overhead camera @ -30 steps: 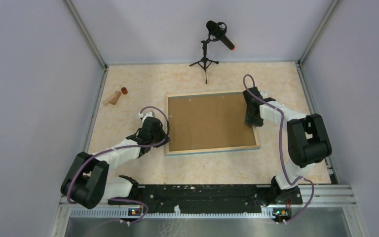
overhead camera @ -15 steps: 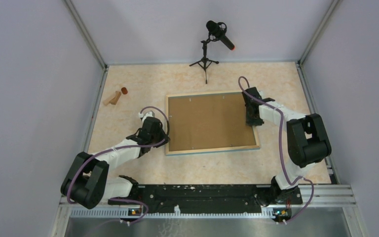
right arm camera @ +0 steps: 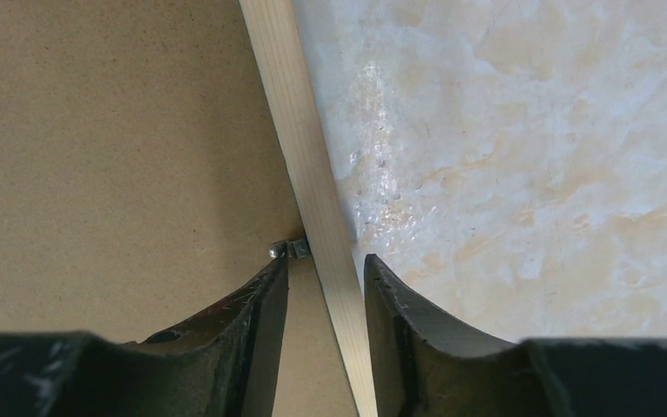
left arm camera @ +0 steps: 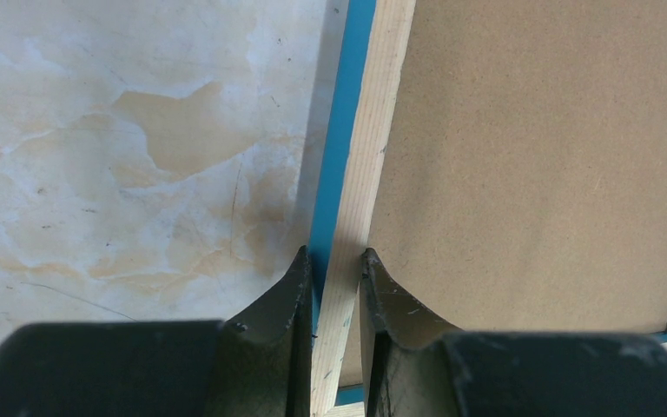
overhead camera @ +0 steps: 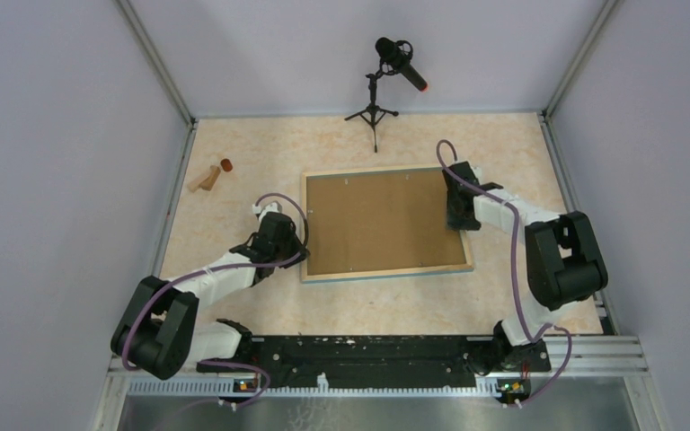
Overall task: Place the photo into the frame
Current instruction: Adjust the photo frame at the center of the board.
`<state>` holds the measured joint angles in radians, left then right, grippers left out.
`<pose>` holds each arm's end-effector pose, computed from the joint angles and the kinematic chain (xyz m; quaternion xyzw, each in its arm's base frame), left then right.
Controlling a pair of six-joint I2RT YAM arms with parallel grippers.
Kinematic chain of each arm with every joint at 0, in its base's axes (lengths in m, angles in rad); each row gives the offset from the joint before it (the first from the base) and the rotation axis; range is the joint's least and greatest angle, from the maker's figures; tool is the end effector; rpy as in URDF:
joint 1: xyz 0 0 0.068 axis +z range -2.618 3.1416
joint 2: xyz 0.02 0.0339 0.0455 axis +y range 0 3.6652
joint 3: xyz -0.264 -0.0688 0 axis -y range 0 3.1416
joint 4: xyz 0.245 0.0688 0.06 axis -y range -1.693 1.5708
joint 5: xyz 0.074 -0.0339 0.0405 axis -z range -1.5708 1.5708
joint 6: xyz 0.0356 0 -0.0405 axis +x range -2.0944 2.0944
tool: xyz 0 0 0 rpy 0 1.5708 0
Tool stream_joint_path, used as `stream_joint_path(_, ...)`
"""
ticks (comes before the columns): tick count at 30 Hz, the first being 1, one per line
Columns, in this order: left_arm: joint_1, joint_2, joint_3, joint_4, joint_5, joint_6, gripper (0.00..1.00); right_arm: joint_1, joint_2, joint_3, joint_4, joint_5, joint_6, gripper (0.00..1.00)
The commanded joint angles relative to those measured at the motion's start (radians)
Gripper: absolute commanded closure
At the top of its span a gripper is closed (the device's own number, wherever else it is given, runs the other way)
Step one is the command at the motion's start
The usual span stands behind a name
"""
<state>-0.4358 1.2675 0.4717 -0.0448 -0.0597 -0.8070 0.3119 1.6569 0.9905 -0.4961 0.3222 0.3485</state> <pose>0.2080 -0.0945 0.1508 -0.1828 0.9157 -0.1851 0.3064 0.3034 0.0860 0.1733 0.0502 0.9658 -0.0837 0.2402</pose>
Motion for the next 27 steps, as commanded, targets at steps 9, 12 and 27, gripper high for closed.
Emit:
stream_joint_path(9,0.016,0.142,0.138,-0.122,-0.046,-0.007,0.93,0.035,-0.199,-0.362,0.187,-0.241,0.275,1.00)
stream_joint_path(12,0.030,0.209,0.237,-0.138,-0.082,0.032,0.91,0.076,-0.264,-0.452,0.218,-0.261,0.366,1.00)
stream_joint_path(27,0.072,-0.055,0.450,-0.534,-0.045,0.041,0.02,0.195,-0.599,-0.406,0.049,-0.072,0.290,0.21)
